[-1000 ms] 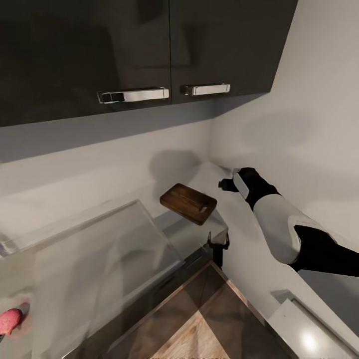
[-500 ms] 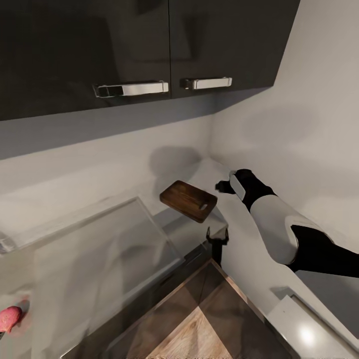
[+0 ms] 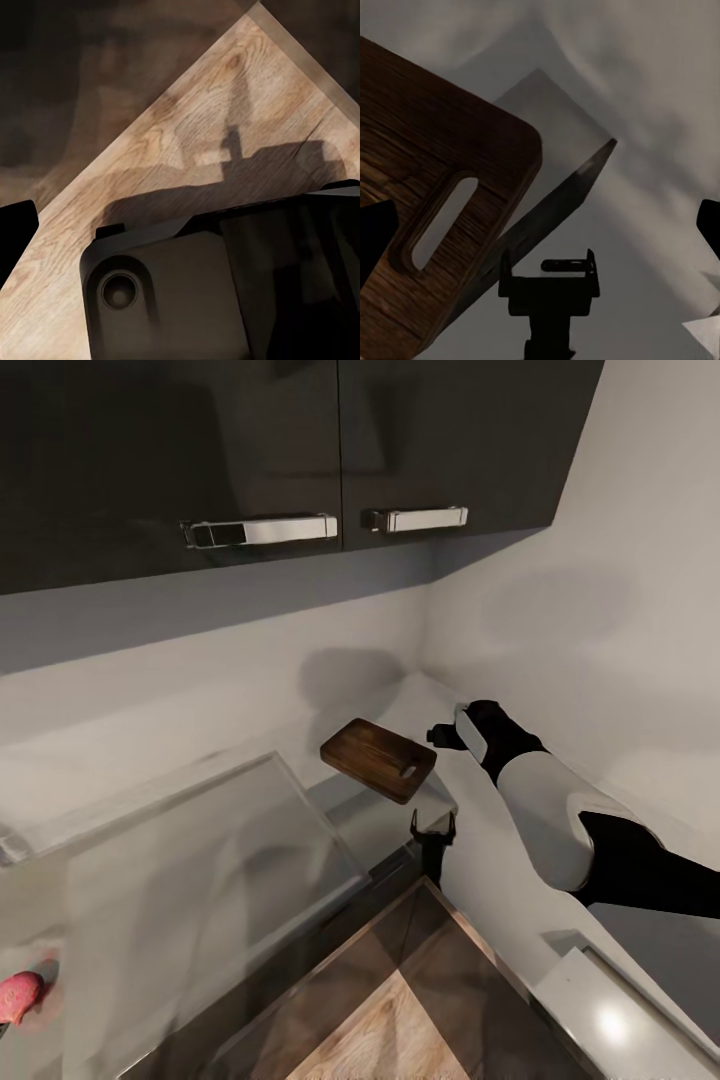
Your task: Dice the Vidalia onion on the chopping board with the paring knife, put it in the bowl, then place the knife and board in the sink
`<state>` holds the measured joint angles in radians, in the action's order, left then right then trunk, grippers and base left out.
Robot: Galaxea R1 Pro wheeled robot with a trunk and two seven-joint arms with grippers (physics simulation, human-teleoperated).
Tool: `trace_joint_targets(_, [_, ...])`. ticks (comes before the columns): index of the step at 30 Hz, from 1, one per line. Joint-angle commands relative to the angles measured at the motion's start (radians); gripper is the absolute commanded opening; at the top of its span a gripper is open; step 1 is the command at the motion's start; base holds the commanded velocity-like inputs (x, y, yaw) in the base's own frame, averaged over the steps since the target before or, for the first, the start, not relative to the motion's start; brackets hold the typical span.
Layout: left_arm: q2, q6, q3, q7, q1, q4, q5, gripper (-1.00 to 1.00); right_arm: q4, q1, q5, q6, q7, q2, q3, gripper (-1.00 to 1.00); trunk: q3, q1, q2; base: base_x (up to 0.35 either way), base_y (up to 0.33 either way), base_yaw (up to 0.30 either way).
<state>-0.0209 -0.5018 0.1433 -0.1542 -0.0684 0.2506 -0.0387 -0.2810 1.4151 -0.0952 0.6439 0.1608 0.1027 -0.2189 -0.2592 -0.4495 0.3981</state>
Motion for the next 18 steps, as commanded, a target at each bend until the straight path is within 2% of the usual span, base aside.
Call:
trace_joint_targets(1, [-0.001,-0.003,0.004,-0.002,-0.001,0.000,-0.004,1.00,-0.001,0.001,-0.009,0.005,-0.001,0.001,-0.008,1.00,-0.002,-0.001,0.002,0.000,0.000,0.000])
trace_joint_targets(18, [-0.001,-0.003,0.004,-0.002,-0.001,0.000,-0.004,1.00,-0.001,0.001,-0.009,0.005,-0.001,0.002,-0.008,1.00,-0.008,-0.001,0.002,0.000,0.000,0.000])
